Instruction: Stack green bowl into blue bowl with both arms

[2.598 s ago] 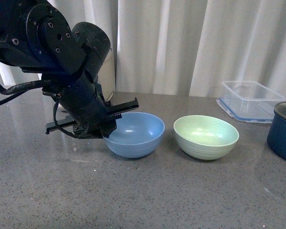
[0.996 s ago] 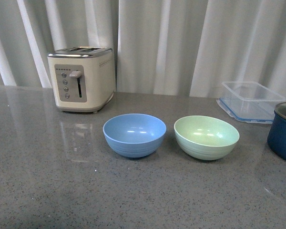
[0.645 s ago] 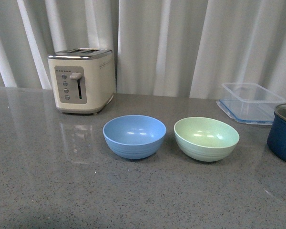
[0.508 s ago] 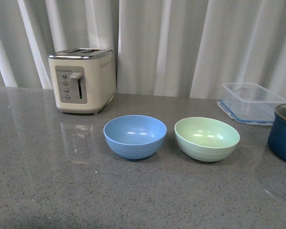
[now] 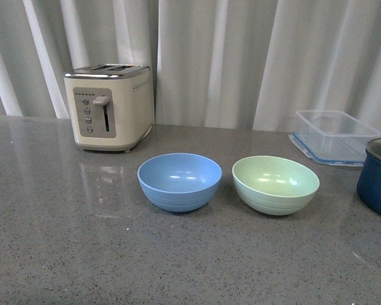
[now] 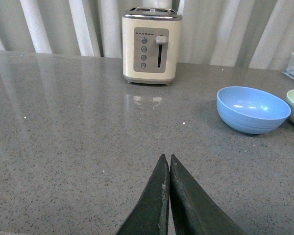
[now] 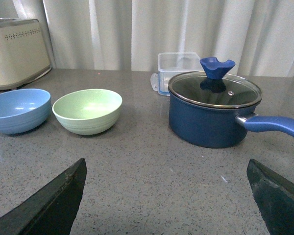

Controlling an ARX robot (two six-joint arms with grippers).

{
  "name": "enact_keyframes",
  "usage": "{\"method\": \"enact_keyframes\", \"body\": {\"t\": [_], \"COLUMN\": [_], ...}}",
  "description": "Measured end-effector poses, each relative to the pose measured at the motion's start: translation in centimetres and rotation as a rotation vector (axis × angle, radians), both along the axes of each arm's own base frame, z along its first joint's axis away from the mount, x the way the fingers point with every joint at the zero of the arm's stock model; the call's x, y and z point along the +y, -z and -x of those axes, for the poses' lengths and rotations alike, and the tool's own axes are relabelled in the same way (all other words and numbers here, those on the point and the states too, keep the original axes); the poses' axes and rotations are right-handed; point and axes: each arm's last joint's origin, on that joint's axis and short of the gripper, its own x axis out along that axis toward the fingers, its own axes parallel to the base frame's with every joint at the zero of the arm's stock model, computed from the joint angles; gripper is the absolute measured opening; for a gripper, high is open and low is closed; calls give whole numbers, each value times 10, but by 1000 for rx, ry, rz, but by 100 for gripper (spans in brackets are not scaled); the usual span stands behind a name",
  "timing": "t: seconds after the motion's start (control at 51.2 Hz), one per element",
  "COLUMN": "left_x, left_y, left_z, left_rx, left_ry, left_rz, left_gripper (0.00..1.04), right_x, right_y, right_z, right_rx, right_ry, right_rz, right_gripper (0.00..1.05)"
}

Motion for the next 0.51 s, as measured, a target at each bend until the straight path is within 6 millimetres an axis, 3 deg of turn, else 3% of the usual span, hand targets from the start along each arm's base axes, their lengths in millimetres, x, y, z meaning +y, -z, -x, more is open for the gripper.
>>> {"method": "enact_keyframes", "body": {"t": [0.508], "left_x": [0], "left_y": [0], "left_z": [10], "left_rx": [-3], "left_ry": [0], "left_rz": [0], "left_gripper": [4], "right_x": [0], "right_y": [0], "right_z": [0], "right_rx": [0], "right_ry": [0], "right_rz": [0], "right_gripper": [95]}}
